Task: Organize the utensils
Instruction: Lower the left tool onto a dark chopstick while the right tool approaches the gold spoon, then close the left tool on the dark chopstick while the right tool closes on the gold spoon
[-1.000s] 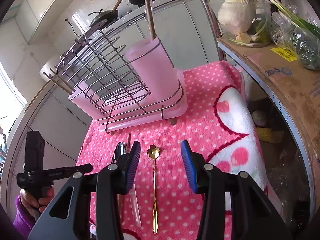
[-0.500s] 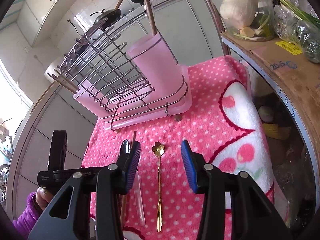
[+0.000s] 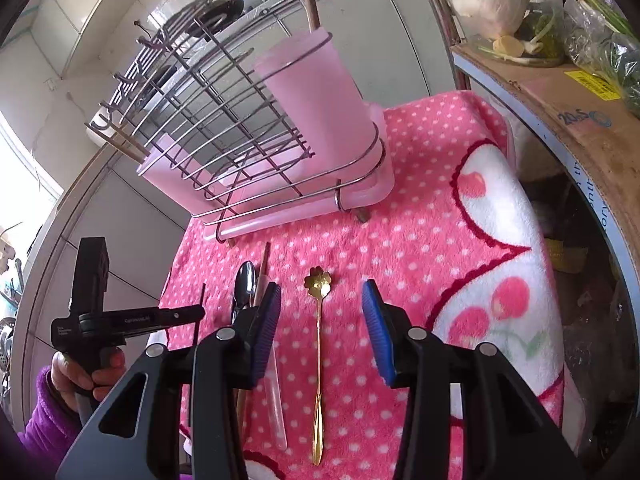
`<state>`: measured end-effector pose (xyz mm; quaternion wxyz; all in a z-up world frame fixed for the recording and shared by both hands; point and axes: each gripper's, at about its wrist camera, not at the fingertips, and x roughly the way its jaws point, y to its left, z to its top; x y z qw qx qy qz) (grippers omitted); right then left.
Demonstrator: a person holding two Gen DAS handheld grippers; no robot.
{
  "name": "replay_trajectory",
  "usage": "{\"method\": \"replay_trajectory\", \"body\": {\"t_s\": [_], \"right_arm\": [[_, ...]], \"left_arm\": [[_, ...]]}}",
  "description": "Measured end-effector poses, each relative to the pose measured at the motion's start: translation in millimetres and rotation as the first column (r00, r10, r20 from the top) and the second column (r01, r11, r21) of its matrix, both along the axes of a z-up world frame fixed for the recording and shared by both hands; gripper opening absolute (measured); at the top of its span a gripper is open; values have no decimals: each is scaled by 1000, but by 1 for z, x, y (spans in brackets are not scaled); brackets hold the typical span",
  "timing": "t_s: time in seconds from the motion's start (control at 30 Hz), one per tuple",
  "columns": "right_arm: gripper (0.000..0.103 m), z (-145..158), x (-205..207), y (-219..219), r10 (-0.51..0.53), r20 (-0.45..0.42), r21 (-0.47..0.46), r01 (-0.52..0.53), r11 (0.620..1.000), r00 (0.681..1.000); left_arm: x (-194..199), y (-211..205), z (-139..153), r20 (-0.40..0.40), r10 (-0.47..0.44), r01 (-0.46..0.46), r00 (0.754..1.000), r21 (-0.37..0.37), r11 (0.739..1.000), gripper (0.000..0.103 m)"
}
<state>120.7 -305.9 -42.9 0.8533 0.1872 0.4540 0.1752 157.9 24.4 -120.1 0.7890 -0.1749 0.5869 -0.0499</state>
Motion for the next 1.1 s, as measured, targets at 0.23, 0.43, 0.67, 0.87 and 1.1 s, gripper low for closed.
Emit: {"method": "replay_trajectory", "body": {"t_s": [0.23,0.43,0.67,0.87,1.1], "right_arm": [[43,-21,14,18,49,-78,-68,-54,996,996],[43,-36,35,46,105,-132,-132,-122,984,986],[43,-48,55,83,156,-140,-296,-192,936,978],[27,-54,52,87,156,-107,-321,-183,929,982],[27,-24,33,55,93,-21,-200,-95,975,995]], "left_arm": [[14,5,-10,-56,-53,58,997,95,994,6],[40,-1,-10,-166,-114,129,980,89,988,7],[59,5,-10,-244,-127,144,961,51,988,7],[54,3,-7,-180,-140,156,974,73,985,6],[21,14,18,-20,-94,94,995,2,996,4]]}}
